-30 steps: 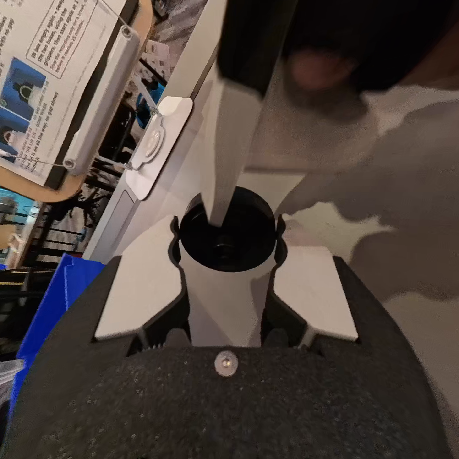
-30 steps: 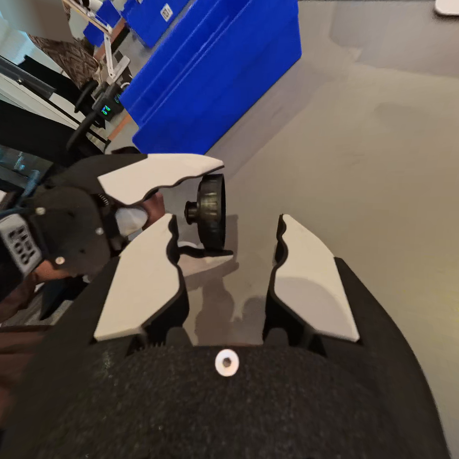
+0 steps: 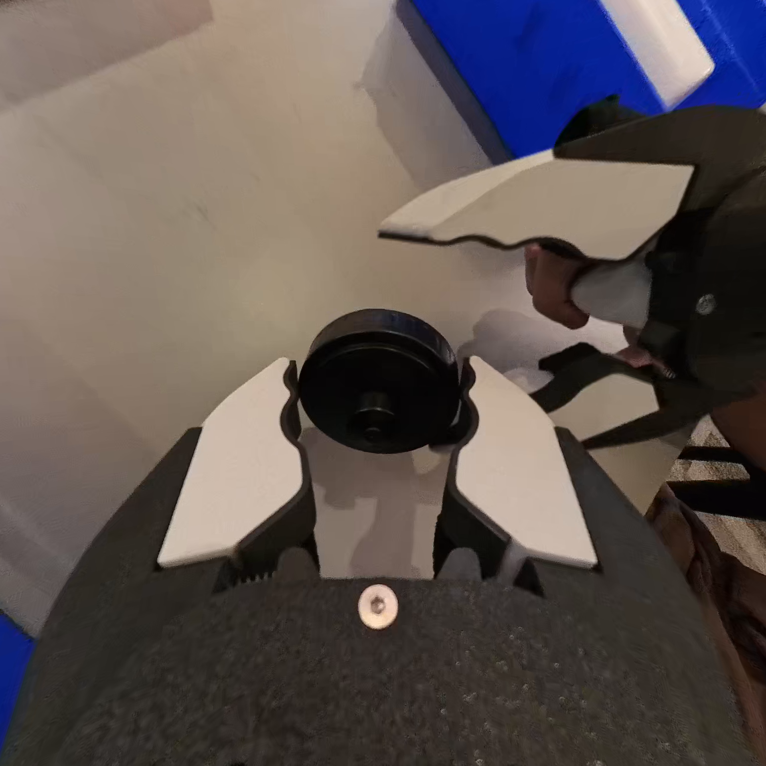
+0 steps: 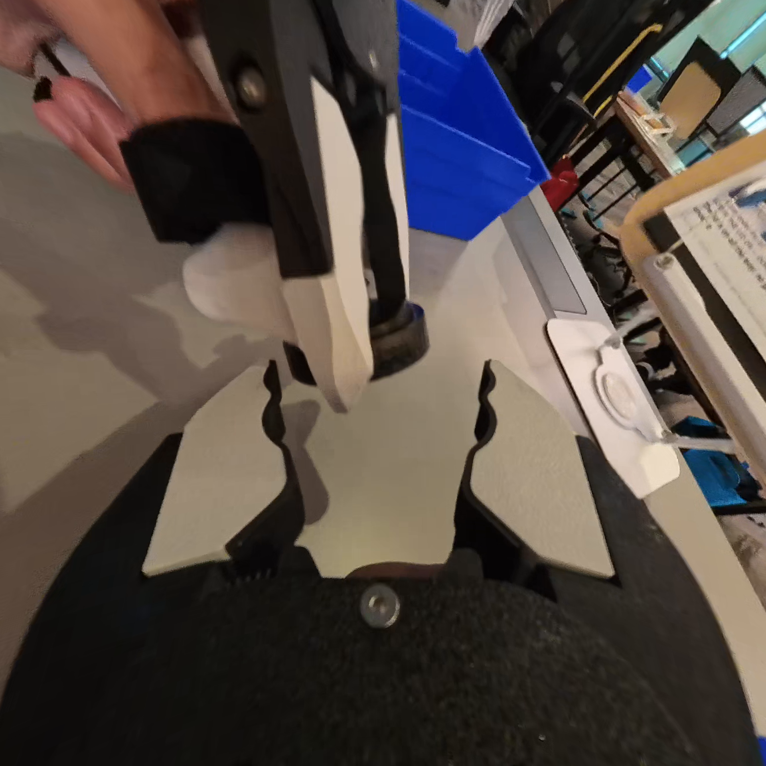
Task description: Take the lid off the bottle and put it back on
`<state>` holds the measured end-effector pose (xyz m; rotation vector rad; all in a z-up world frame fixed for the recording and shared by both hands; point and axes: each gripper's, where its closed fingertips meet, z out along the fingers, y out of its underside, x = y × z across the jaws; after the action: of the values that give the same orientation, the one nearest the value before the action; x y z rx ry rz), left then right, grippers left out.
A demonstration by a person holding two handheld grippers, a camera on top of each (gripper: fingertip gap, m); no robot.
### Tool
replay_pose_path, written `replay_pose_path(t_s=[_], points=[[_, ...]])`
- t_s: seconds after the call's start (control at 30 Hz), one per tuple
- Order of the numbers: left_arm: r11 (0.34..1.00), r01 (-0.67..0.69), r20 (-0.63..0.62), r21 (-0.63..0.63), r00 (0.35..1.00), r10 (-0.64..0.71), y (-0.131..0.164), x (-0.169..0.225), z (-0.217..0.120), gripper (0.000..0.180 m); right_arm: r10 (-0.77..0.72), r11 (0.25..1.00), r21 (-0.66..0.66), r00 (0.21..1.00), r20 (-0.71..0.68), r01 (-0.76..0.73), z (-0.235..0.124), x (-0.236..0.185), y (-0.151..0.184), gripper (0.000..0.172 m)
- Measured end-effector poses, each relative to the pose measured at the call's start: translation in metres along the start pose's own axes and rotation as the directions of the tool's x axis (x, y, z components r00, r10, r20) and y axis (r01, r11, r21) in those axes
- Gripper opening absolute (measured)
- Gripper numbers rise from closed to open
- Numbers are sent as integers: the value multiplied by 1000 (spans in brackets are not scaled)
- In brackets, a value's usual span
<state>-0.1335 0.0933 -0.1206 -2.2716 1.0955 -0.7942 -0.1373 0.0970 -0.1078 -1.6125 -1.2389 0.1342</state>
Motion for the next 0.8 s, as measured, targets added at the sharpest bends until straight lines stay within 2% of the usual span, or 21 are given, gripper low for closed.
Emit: replay_pose_path(t_s=[0.1, 0.2, 0.33, 0.37, 0.43, 0.5, 0.53, 0.6, 0.63, 0.7, 0.73, 0.8], points=[[1000, -15, 17, -15, 1000, 15, 3, 1, 2, 74, -65, 997, -30, 998, 2, 65, 9, -11, -1, 90], [1000, -17, 18, -14, 1000, 17, 3, 3, 2, 74, -155, 987, -56, 987, -44, 153, 12, -13, 1, 70], [999, -43, -4, -1, 999, 43, 1, 7, -1, 74, -150, 987, -58, 988, -47, 147, 10, -12, 1, 69], [999, -43, -19, 19, 999, 43, -1, 7, -6, 80, -141, 989, -57, 989, -47, 138, 8, -10, 1, 69], [994, -1, -26, 113, 1000, 4, -11, 1, -25, 103, -129, 990, -58, 990, -64, 126, 3, -3, 3, 69], [951, 105, -85, 291, 993, -83, -20, -4, -51, 107, -87, 996, -44, 993, -82, 84, -6, 7, 4, 69], [902, 186, -124, 391, 981, -148, -20, -7, -62, 106, -62, 998, -29, 993, -97, 59, -12, 14, 5, 69], [794, 280, -206, 539, 958, -198, 1, -1, -72, 91, -3, 1000, -3, 990, -139, 3, -25, 33, 6, 69], [779, 285, -206, 559, 957, -202, 18, 3, -67, 86, 35, 999, 19, 986, -165, -32, -34, 45, 7, 69], [812, 273, -202, 515, 960, -195, 39, 18, -48, 91, 141, 987, 103, 971, -193, -122, -55, 69, 1, 69], [843, 260, -220, 471, 960, -173, 41, 29, -42, 93, 206, 972, 155, 957, -205, -176, -68, 83, -4, 69], [869, 177, -198, 462, 976, -93, 38, 43, -36, 93, 351, 909, 313, 912, -212, -276, -104, 115, -18, 69]])
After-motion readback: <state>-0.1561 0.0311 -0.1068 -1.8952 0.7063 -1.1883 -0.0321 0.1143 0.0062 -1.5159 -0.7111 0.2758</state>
